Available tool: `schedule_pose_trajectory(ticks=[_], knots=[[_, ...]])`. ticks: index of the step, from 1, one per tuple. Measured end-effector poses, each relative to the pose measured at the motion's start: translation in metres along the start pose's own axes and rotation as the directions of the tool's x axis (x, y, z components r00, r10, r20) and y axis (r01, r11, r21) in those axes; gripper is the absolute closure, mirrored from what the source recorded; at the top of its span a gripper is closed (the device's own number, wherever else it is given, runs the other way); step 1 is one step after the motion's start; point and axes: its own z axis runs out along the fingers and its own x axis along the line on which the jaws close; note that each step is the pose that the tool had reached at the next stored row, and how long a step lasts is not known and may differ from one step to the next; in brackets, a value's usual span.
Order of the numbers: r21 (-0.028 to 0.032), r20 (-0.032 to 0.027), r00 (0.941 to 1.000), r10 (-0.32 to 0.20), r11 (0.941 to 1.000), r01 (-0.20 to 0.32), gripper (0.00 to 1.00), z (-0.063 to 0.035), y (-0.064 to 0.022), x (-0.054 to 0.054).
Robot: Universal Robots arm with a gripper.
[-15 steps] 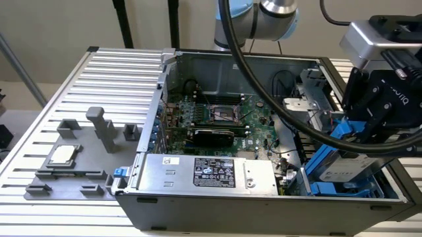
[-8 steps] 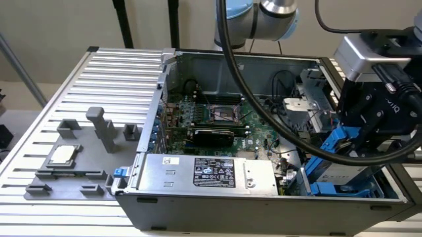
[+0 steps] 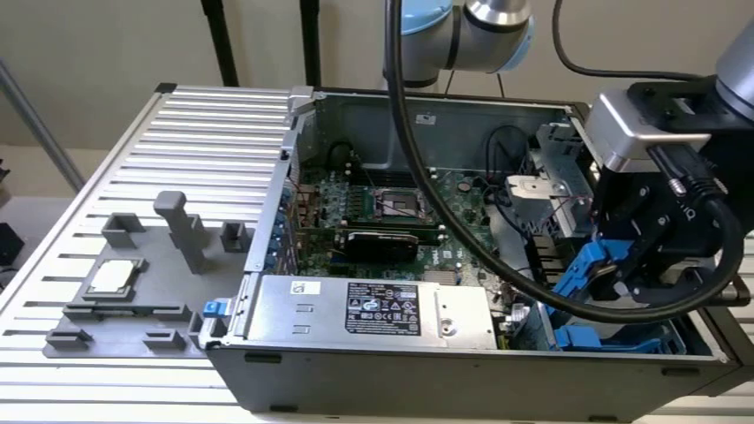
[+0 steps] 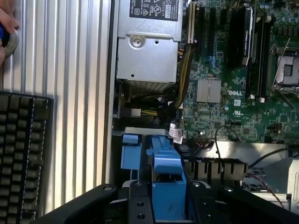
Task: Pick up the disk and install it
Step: 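Insert the disk into the insertion slot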
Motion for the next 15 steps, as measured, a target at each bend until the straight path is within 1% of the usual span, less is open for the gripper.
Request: schedule_pose_trajectory(ticks=[15], knots=[[-0.0014, 0.0004, 0.9997, -0.025, 0.9997, 0.025, 1.0, 0.025, -0.0008, -0.002]])
